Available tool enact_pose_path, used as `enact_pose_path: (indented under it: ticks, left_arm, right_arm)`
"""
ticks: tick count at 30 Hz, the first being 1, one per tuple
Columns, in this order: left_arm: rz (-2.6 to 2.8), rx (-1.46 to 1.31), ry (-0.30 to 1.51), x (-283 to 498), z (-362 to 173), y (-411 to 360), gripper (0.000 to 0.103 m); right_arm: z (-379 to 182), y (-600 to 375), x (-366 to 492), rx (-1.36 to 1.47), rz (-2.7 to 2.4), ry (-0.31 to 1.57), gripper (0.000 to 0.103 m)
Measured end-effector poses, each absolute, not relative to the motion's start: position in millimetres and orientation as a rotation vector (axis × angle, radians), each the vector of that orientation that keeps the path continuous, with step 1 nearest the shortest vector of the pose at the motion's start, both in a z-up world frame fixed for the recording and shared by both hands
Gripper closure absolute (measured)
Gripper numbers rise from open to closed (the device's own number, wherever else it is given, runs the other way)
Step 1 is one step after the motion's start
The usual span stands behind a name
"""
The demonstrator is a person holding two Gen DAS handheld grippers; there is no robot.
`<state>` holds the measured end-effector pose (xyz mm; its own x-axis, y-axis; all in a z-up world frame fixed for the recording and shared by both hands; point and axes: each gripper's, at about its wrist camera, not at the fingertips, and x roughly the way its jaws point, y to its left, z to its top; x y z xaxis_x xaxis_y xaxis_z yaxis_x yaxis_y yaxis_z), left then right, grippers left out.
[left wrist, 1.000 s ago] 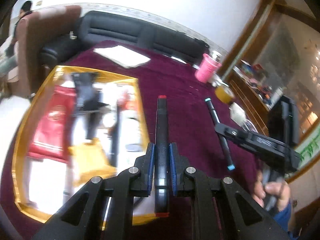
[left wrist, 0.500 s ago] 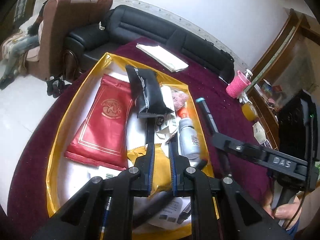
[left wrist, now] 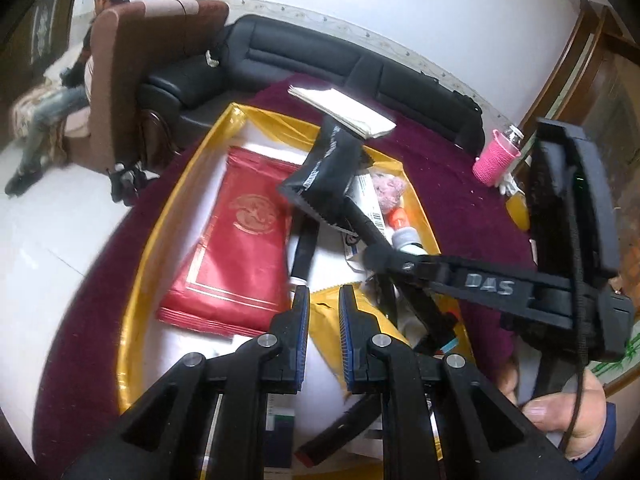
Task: Organize objects
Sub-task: 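Lower the markers into the tray and open both grippers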
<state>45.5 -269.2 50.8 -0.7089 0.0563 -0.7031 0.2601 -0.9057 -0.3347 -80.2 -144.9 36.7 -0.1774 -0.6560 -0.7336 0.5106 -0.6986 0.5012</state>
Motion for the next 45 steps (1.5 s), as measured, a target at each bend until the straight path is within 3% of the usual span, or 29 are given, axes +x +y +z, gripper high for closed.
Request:
enact_pose_path:
  ticks: [20, 45]
  left_arm:
    - [-2.695, 1.084, 0.487, 59.8, 55.2, -263.8, 0.091]
    - [-2.667, 1.054, 0.435, 62.5, 53.3, -266.9, 0.091]
  right_arm:
    - [29.5, -167.9, -63.4, 1.304, -1.952, -0.067, 0.090]
    - [32.3, -194.4, -81.3, 1.347, -2.006, 0.076, 0.090]
